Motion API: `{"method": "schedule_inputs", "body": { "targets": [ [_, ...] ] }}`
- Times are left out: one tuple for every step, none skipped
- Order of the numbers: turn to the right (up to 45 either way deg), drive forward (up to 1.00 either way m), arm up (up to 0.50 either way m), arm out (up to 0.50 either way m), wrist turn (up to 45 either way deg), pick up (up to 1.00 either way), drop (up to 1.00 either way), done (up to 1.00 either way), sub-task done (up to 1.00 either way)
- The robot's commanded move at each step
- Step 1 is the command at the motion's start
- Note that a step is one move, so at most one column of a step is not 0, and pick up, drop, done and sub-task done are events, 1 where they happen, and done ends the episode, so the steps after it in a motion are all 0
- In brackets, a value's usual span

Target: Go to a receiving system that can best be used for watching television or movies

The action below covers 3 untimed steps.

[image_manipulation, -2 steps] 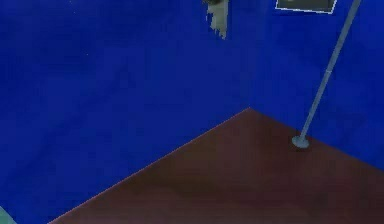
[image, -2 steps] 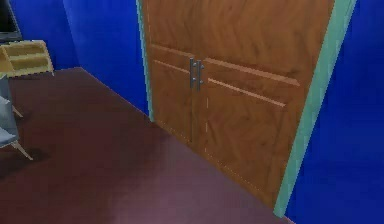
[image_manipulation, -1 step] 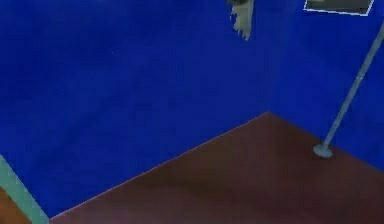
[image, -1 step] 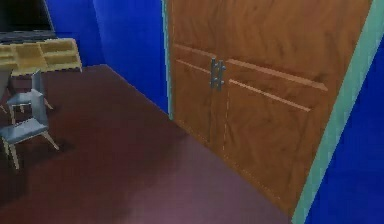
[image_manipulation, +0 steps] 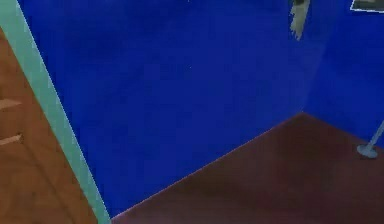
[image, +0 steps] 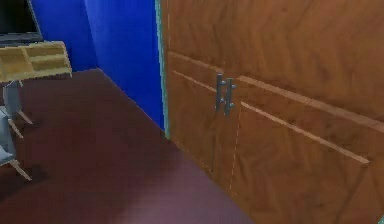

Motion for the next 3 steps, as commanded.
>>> {"method": "schedule_inputs", "body": {
  "targets": [
    [-24.0,0.0,0.0,0.0,0.0,0.0,0.0,0.0,0.0],
    [-3.0,0.0,0.0,0.0,0.0,0.0,0.0,0.0,0.0],
    [0.0,1.0,0.0,0.0,0.0,0.0,0.0,0.0,0.0]
  ]
}}
